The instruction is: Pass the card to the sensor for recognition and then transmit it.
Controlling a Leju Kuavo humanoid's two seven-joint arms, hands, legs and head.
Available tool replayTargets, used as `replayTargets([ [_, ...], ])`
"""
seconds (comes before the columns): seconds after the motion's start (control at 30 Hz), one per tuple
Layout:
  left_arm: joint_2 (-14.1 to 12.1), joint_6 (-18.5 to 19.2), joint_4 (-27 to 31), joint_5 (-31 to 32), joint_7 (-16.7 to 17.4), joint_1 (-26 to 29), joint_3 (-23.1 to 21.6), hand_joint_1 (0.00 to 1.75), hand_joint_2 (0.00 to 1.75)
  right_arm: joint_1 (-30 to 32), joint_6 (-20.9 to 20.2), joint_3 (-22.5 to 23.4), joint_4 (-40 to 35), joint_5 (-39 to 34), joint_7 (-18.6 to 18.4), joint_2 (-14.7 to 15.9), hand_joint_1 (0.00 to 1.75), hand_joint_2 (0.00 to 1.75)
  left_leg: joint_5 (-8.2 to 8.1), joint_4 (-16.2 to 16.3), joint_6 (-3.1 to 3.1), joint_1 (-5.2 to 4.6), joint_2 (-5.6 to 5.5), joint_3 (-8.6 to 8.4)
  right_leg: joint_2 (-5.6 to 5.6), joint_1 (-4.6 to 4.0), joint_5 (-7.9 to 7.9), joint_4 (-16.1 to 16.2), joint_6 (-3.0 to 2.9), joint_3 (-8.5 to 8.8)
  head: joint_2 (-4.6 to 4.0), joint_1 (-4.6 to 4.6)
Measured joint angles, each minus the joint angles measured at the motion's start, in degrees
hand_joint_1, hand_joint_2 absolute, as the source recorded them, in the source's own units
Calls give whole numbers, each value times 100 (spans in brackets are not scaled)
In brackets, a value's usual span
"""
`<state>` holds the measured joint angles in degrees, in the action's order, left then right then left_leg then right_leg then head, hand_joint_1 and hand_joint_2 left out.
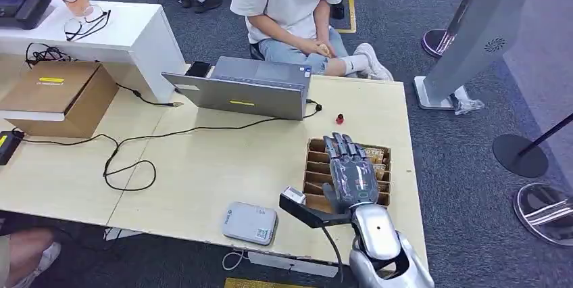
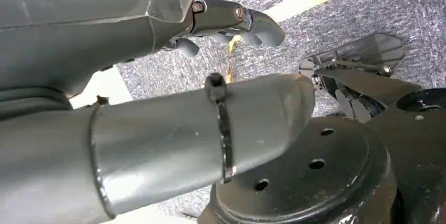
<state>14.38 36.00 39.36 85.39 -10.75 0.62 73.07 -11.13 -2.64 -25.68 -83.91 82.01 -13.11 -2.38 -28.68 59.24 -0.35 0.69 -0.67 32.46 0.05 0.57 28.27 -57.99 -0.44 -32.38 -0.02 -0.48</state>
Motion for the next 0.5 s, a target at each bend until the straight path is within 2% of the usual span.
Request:
replayTargets([
  [0.2, -7, 0, 0, 0, 0, 0, 0, 0, 0, -1, 0, 0, 0, 0, 0, 2, 35, 175, 0, 0, 0, 0, 0, 0, 0, 0, 0, 0, 0, 0, 0, 0],
  [0.23, -7, 0, 0, 0, 0, 0, 0, 0, 0, -1, 0, 0, 0, 0, 0, 2, 44, 175, 0, 0, 0, 0, 0, 0, 0, 0, 0, 0, 0, 0, 0, 0],
  [0.27, -9, 0, 0, 0, 0, 0, 0, 0, 0, -1, 0, 0, 0, 0, 0, 2, 70, 175, 0, 0, 0, 0, 0, 0, 0, 0, 0, 0, 0, 0, 0, 0],
  [0.3, -9, 0, 0, 0, 0, 0, 0, 0, 0, -1, 0, 0, 0, 0, 0, 2, 103, 175, 0, 0, 0, 0, 0, 0, 0, 0, 0, 0, 0, 0, 0, 0],
  [0.37, -9, 0, 0, 2, 0, 0, 0, 0, 0, -2, -2, 0, 0, -29, 2, 2, 91, 175, 0, 0, 0, 0, 0, 0, 0, 0, 0, 0, 0, 0, 0, 0],
  [0.4, -9, -4, 0, 4, 0, 0, 0, 0, 0, -2, -2, 0, 2, -44, 2, 2, 101, 175, 0, 0, 0, 0, 0, 0, 0, 0, 0, 0, 0, 0, 0, 0],
  [0.5, -11, -30, 0, 9, -2, -2, 0, 0, 0, -11, -11, 0, 9, -77, 9, 2, 99, 175, 0, 0, 0, 0, 0, 0, 0, 0, 0, 0, 0, 0, 0, 0],
])
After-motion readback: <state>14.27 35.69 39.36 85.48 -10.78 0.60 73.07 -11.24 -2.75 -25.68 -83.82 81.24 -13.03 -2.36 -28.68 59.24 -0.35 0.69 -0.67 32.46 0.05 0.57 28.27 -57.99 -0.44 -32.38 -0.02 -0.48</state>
